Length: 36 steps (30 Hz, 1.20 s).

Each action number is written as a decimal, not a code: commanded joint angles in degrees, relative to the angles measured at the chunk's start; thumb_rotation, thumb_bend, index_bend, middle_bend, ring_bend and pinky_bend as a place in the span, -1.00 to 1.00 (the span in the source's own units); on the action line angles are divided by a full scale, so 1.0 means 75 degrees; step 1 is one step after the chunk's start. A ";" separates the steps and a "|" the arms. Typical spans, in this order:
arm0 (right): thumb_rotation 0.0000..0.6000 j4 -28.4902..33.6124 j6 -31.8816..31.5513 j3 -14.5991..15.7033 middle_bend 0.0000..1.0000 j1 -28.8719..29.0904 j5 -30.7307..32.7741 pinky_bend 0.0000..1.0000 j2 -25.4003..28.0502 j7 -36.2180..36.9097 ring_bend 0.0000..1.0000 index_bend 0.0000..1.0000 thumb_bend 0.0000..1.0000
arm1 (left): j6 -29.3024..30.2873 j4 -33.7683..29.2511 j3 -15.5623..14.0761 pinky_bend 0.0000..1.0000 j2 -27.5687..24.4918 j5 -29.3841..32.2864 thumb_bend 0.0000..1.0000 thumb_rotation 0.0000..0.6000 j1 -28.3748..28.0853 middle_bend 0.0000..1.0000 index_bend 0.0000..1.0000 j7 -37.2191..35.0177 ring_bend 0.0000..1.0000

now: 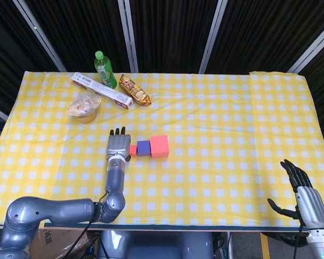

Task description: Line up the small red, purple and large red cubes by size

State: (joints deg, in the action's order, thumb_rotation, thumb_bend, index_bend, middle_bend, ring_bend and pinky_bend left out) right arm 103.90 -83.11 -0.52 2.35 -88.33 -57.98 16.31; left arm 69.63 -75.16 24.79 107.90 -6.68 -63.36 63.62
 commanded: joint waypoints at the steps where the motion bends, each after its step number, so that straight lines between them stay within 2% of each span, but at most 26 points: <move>1: 1.00 0.0001 -0.0004 0.0000 -1.00 -0.0001 -0.0002 -1.00 0.0000 -0.0012 -1.00 -1.00 -0.38 | 0.0031 -0.0051 0.0010 -1.00 -0.0056 -0.0013 -0.37 1.00 0.0046 -1.00 -0.38 -0.0025 -1.00; 9: 1.00 -0.0002 -0.0015 0.0001 -1.00 -0.0010 0.0007 -1.00 -0.0001 -0.0045 -1.00 -1.00 -0.38 | 0.0104 -0.0638 -0.0022 -1.00 -0.0442 -0.0052 -0.37 1.00 0.0332 -1.00 -0.43 -0.0159 -1.00; 13: 1.00 -0.0005 -0.0021 -0.0002 -1.00 -0.0012 0.0011 -1.00 -0.0007 -0.0060 -1.00 -1.00 -0.39 | 0.0114 -0.1358 -0.0289 -1.00 -0.0995 -0.0278 -0.32 1.00 0.0627 -1.00 -0.47 -0.0186 -1.00; 21: 1.00 0.0011 -0.0036 -0.0009 -1.00 -0.0012 0.0004 -1.00 -0.0025 -0.0145 -1.00 -1.00 -0.39 | -0.0114 -0.2812 -0.0814 -1.00 -0.2247 -0.0646 -0.05 1.00 0.1159 -1.00 -0.53 -0.0343 -1.00; 25: 1.00 0.0004 -0.0057 0.0003 -1.00 -0.0026 -0.0013 -1.00 -0.0040 -0.0183 -1.00 -1.00 -0.38 | -0.0289 -0.3292 -0.1105 -1.00 -0.2646 -0.0807 0.05 1.00 0.1314 -1.00 -0.53 -0.0426 -1.00; 30: 1.00 0.0014 -0.0065 0.0002 -1.00 -0.0031 -0.0009 -1.00 -0.0050 -0.0198 -1.00 -1.00 -0.39 | -0.0454 -0.3601 -0.1507 -1.00 -0.2944 -0.1018 0.10 1.00 0.1434 -1.00 -0.53 -0.0534 -1.00; 36: 1.00 0.0012 -0.0077 0.0001 -1.00 -0.0036 -0.0014 -1.00 -0.0054 -0.0209 -1.00 -1.00 -0.39 | -0.0660 -0.3486 -0.1802 -1.00 -0.2883 -0.1102 0.11 1.00 0.1367 -1.00 -0.53 -0.0679 -1.00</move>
State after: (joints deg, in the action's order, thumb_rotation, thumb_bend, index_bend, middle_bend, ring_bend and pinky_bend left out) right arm 104.00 -83.69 -0.51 2.08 -88.44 -58.38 14.74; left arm 64.89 -101.53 11.55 86.06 -14.78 -52.91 58.57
